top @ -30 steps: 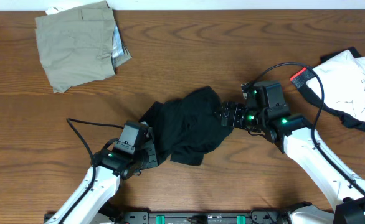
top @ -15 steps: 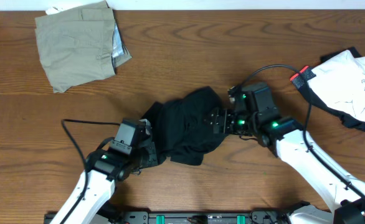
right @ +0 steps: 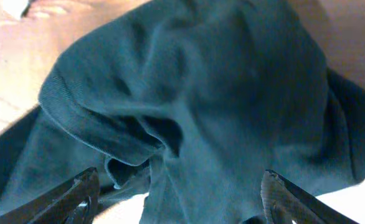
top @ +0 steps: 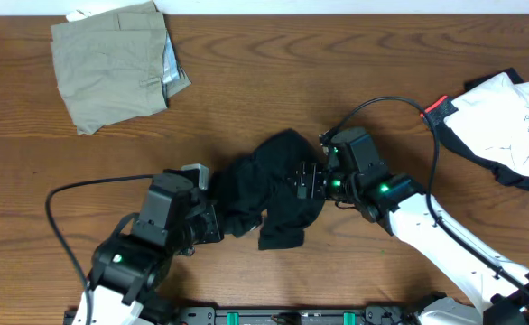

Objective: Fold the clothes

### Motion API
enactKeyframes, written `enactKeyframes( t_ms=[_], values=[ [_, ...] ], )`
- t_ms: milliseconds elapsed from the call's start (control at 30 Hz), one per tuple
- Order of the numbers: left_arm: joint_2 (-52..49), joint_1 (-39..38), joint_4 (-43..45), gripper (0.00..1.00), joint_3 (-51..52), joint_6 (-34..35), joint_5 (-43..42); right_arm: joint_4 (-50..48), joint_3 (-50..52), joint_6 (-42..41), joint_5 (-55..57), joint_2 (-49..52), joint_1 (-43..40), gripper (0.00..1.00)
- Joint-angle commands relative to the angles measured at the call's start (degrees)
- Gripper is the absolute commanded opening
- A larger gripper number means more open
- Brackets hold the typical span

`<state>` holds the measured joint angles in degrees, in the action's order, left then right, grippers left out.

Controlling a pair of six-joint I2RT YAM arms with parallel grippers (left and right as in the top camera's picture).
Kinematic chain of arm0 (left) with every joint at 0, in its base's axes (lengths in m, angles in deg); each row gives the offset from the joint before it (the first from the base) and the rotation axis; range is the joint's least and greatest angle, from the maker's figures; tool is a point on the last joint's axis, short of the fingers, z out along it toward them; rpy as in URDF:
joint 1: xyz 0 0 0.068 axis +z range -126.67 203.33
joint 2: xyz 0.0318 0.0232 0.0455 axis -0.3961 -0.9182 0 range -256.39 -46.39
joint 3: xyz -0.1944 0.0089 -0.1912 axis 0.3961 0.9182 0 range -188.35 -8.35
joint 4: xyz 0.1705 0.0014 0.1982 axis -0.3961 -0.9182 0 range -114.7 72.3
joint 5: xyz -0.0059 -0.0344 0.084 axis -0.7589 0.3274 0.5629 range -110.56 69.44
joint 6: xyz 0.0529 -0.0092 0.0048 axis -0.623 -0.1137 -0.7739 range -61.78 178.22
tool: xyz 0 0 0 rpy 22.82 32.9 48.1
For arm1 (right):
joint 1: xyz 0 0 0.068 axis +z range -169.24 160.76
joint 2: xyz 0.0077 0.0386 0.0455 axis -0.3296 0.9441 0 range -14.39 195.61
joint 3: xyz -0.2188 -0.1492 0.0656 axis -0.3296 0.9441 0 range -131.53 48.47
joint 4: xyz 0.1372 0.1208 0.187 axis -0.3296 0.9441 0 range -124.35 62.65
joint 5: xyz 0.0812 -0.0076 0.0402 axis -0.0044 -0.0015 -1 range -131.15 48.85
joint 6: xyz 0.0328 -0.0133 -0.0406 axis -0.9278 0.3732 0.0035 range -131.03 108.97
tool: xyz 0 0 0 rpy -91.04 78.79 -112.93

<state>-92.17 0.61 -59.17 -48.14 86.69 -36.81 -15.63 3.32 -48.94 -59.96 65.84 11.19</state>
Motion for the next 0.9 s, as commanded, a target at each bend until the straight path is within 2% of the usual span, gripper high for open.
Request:
enactKeyframes(
  t_ms=[0, 200, 600, 733, 867],
  values=[
    [1.77, -0.24, -1.14, 0.06, -3.76, -0.98, 3.87, 1.16, 0.28, 1.81, 1.07, 0.63, 1.97, 0.81],
    [1.84, -0.24, -3.5, 0.06, -5.49, -1.01, 11.15, 3.04, 0.28, 3.04, 0.92, 2.45, 6.47, 0.82],
    [1.73, -0.22, -3.85, 0.06, -5.51, -0.94, 22.47, -2.95, 0.28, -0.85, 3.19, 9.25, 16.59, 0.81],
    [1.73, -0.15, -5.01, 0.06, -5.51, -0.7, 26.95, -3.8, 0.22, 4.46, 3.39, 9.51, 17.33, 0.82],
    [1.66, -0.07, -5.22, 0.06, -5.51, -0.72, 27.3, -3.45, -0.22, 11.17, 6.12, 9.44, 17.31, 0.79]
  ],
)
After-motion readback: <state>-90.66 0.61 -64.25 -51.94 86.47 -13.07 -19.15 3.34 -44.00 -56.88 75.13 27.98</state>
